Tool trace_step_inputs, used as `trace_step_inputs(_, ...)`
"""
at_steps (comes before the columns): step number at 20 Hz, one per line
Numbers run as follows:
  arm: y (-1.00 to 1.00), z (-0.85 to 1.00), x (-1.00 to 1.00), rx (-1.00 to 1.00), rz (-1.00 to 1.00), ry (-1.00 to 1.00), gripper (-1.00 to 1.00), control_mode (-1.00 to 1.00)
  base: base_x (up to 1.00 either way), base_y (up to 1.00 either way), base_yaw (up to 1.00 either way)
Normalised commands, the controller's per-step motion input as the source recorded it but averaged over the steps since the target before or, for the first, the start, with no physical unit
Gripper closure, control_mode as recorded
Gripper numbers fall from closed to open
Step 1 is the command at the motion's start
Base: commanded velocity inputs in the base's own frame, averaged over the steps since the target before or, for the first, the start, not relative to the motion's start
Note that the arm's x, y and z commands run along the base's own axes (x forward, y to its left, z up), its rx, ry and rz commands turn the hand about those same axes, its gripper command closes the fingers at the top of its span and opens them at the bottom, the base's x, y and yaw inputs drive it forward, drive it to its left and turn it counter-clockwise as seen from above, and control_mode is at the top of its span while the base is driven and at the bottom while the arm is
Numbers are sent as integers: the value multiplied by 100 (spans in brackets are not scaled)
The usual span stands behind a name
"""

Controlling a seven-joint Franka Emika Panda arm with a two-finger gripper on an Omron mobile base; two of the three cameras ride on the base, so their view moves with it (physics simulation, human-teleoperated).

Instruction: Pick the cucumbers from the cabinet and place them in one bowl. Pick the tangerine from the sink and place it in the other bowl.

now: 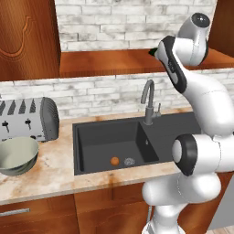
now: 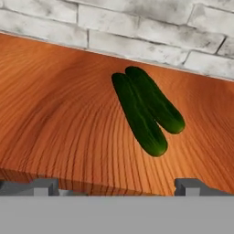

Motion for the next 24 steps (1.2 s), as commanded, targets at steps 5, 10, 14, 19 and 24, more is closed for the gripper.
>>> trace_step_inputs(5,-14,-17,35,0,0,-2,-100,-100,0,0,0)
trace_step_inputs(10,-17,0,42,0,0,2,-100,-100,0,0,0)
trace_step_inputs(14,-9,0,33,0,0,9,-100,-100,0,0,0)
trace_step_inputs(19,-2,0,37,0,0,11,-100,-100,0,0,0)
trace_step_inputs(24,-4,0,29,0,0,1,-100,-100,0,0,0)
